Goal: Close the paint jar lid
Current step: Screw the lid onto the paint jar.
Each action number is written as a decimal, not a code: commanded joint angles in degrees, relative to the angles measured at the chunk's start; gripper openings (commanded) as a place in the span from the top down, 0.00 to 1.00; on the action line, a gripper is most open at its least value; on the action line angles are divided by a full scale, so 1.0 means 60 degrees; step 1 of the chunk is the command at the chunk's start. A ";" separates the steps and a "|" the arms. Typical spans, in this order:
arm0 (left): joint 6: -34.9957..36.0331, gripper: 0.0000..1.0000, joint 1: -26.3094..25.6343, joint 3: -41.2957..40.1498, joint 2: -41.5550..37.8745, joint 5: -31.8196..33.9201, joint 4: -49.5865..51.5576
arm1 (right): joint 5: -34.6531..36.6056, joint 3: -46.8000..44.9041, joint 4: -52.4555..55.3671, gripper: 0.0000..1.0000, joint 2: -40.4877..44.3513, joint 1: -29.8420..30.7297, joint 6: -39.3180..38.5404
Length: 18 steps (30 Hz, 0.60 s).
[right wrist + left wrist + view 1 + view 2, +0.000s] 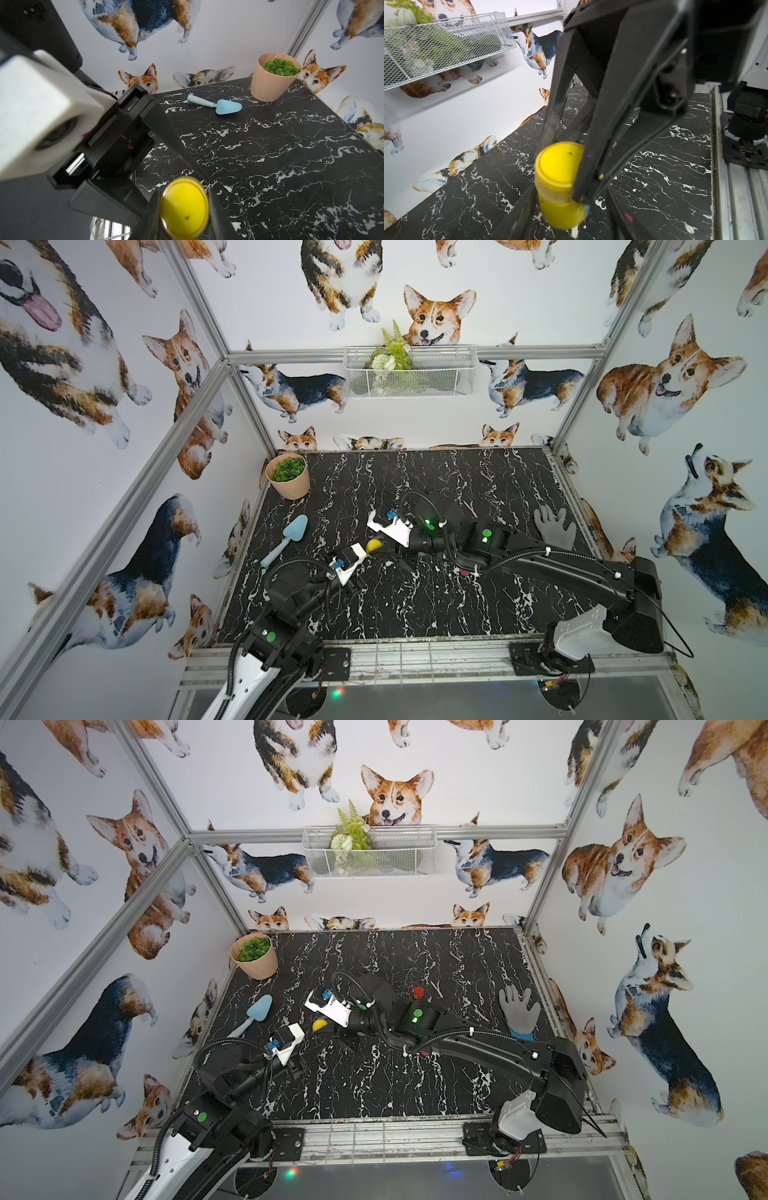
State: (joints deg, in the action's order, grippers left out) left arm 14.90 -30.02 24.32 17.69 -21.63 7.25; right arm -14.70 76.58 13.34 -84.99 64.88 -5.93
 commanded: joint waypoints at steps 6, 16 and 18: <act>-0.0124 0.00 0.0008 -0.0054 -0.0059 0.0318 -0.0461 | 0.0311 0.0113 0.0074 0.80 0.0231 -0.0395 0.0320; -0.0413 0.00 0.0004 0.0041 -0.0066 0.1309 -0.0400 | 0.0705 -0.0432 0.0569 0.79 0.1073 -0.1824 0.0606; -0.0875 0.00 0.0008 0.0077 -0.0020 0.1605 -0.0498 | 0.0916 -0.0653 0.0613 0.79 0.1170 -0.2087 0.0623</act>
State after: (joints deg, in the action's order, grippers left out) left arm 12.86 -30.02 24.10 17.30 -15.42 6.79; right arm -11.60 74.08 15.64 -78.91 53.98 -3.03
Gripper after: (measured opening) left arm 0.999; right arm 0.313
